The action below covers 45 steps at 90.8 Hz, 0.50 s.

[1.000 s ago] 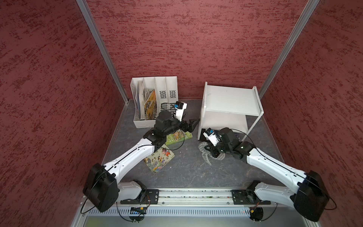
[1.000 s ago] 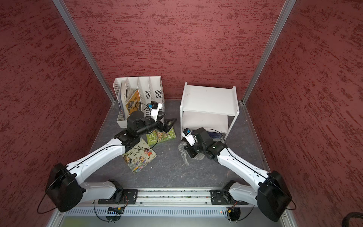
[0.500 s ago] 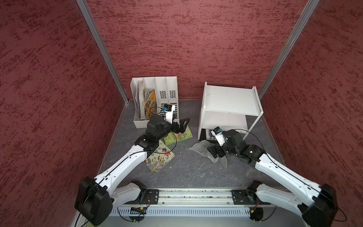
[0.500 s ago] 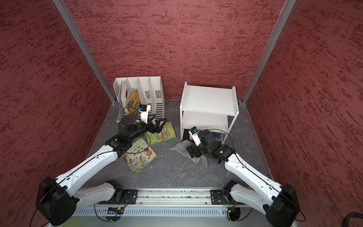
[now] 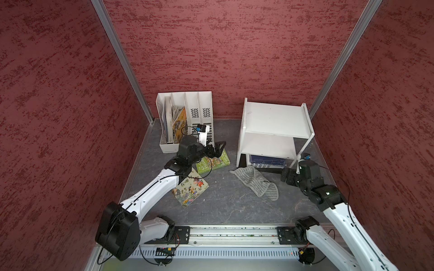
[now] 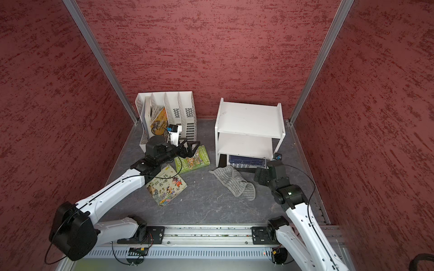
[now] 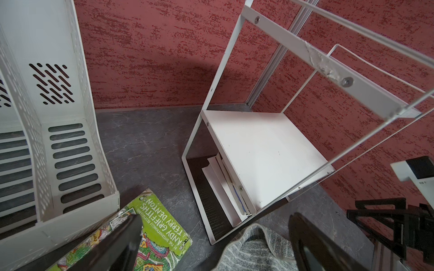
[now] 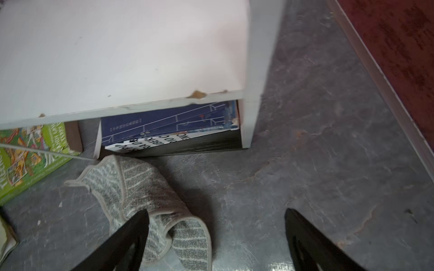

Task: Wipe the bookshelf clean with a cloth
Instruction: Reset both arms

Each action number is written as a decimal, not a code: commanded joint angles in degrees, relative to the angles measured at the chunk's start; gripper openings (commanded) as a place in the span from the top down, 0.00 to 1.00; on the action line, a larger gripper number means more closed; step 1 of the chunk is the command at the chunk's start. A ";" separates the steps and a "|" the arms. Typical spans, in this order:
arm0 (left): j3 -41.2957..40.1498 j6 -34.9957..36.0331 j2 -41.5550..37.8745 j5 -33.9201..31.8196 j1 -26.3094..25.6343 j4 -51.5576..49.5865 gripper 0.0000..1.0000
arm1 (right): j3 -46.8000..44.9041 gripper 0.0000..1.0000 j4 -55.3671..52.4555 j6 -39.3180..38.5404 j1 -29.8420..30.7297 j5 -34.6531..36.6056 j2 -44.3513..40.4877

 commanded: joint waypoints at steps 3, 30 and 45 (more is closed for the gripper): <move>0.96 -0.66 -0.21 1.57 0.65 1.49 0.00 | -3.44 0.07 0.98 6.92 -8.20 -0.95 -1.23; 0.20 -1.75 -0.75 -0.36 1.66 -0.56 0.00 | -0.63 0.04 10.23 2.07 -25.55 0.89 12.52; -1.82 -2.73 -3.10 -12.71 3.47 -5.21 0.00 | -3.59 0.02 29.12 -4.57 -25.48 1.01 19.02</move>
